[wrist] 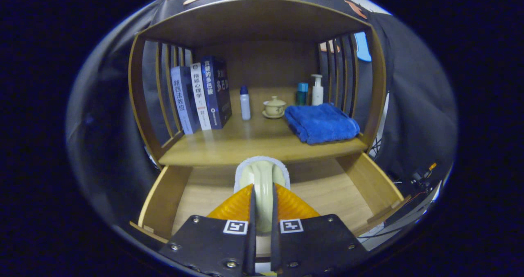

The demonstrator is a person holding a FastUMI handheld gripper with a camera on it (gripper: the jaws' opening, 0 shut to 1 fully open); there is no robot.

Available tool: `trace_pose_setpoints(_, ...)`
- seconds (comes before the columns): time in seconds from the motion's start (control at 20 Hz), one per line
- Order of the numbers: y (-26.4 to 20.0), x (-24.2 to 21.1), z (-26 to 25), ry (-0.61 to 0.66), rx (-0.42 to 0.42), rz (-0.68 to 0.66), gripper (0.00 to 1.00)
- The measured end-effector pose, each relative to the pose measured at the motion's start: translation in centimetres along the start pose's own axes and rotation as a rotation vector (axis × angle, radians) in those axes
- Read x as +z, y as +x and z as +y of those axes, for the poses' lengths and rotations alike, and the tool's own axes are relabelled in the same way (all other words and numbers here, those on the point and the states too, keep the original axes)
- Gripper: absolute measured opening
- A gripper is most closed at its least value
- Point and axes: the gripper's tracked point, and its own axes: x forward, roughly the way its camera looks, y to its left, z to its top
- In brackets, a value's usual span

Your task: Pull open the drawer, take out the items inside it, and place them on the countertop above the cabinet.

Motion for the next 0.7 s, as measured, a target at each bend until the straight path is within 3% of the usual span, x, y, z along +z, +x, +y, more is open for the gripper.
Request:
trace_pose_setpoints(0.2,1.7,3.5,2.0,0.012,0.040,-0.038,0.15)
trace_pose_setpoints(0.45,5.8,7.2,2.0,0.013,0.027,-0.066,0.14)
trace_pose_setpoints(0.7,12.7,6.2,1.5,-0.019,0.004,0.043,0.14)
